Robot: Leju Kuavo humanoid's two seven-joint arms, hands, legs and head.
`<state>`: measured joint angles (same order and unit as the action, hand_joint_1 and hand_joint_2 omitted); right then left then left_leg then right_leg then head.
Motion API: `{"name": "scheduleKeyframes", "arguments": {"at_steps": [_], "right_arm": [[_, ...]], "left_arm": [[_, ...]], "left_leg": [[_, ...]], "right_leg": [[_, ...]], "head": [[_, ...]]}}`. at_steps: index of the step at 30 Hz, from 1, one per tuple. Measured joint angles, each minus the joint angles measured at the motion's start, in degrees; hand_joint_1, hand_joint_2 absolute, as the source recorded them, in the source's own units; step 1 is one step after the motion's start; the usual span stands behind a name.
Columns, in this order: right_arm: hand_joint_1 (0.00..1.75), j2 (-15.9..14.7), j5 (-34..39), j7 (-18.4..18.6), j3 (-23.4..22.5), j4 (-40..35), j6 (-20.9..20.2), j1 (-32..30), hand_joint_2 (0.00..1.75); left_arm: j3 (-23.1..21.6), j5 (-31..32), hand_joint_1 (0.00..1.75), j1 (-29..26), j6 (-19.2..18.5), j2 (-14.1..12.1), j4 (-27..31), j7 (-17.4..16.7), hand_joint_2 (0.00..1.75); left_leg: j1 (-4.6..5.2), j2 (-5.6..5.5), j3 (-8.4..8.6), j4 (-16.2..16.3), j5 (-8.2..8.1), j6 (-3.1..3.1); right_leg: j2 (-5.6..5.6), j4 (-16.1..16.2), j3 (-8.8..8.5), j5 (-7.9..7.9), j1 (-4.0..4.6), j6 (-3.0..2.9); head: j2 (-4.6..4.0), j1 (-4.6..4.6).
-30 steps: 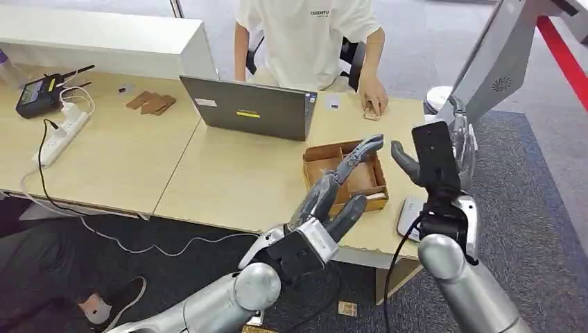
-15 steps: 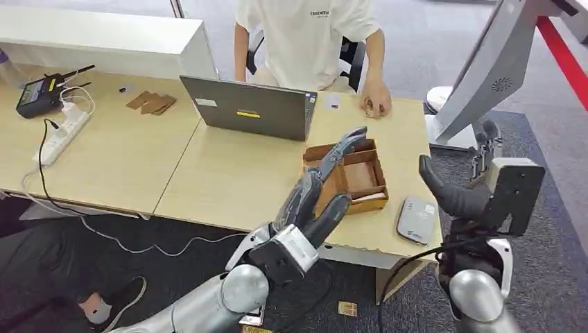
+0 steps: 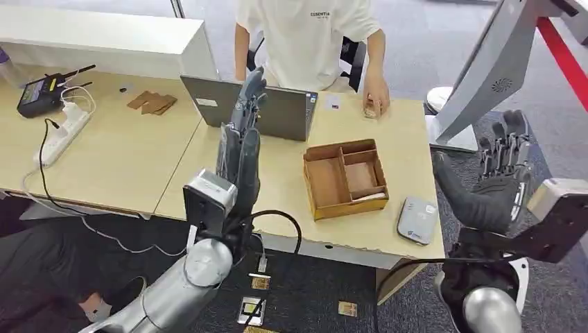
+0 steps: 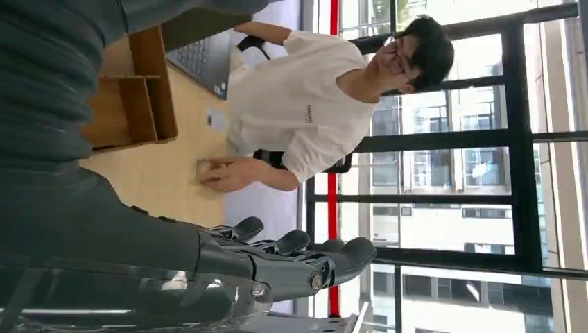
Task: Pass the card to the sensor for recognition and then transmit it.
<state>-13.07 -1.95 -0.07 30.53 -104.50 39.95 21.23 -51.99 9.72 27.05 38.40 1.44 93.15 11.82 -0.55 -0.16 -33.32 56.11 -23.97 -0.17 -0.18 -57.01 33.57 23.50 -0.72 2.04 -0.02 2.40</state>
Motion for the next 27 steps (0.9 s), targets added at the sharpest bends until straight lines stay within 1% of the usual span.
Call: {"name": "scheduleKeyframes", "arguments": {"at_steps": [5,7,12,22,24,27], "right_arm": [[0.0,0.0,0.11,0.17,0.39,-0.59,-0.02,0.06,1.75],[0.0,0.0,-0.11,0.81,0.61,-0.85,-0.04,0.07,1.75],[0.0,-0.02,-0.2,1.75,1.09,-1.2,-0.44,0.16,1.75],[0.0,-0.02,-0.22,1.9,1.36,-1.38,-0.5,0.37,1.75],[0.0,-0.02,-0.44,2.25,2.36,-1.66,-1.27,0.64,1.75],[0.0,-0.02,-1.25,3.01,2.73,-1.66,-1.31,0.74,1.75]], "left_arm": [[2.2,-1.39,0.0,0.07,0.33,-1.38,0.74,0.09,0.0],[2.53,-1.42,0.0,0.07,0.44,-1.79,1.05,-0.02,0.0],[3.19,-1.4,0.0,0.05,1.05,-2.47,1.75,-0.68,0.0],[3.34,-1.42,0.0,0.05,1.18,-2.75,2.03,-0.68,0.0],[3.63,-3.23,0.0,0.02,1.09,-3.54,2.93,-1.07,0.0],[3.58,-4.02,0.0,0.03,0.15,-3.74,3.23,-0.83,0.0]], "left_leg": [[0.01,0.0,0.0,0.0,0.0,0.0],[0.01,0.0,-0.01,0.0,-0.01,0.01],[0.0,0.0,-0.01,0.0,-0.01,0.01],[0.0,0.0,0.0,0.0,-0.01,0.0],[0.0,0.0,0.0,0.0,0.0,0.0],[0.0,0.0,0.0,0.0,0.0,0.0]], "right_leg": [[0.0,0.0,0.0,0.0,-0.01,0.0],[0.0,0.0,0.0,0.0,-0.01,0.0],[0.0,0.0,0.01,0.0,-0.01,0.0],[0.0,0.0,0.0,0.0,0.0,0.0],[0.0,0.0,0.0,0.0,0.0,0.0],[0.0,0.0,0.01,0.0,-0.01,0.0]], "head": [[0.0,0.0],[0.0,0.0],[0.0,0.0],[0.0,0.0],[0.0,-0.02],[0.0,0.0]]}}
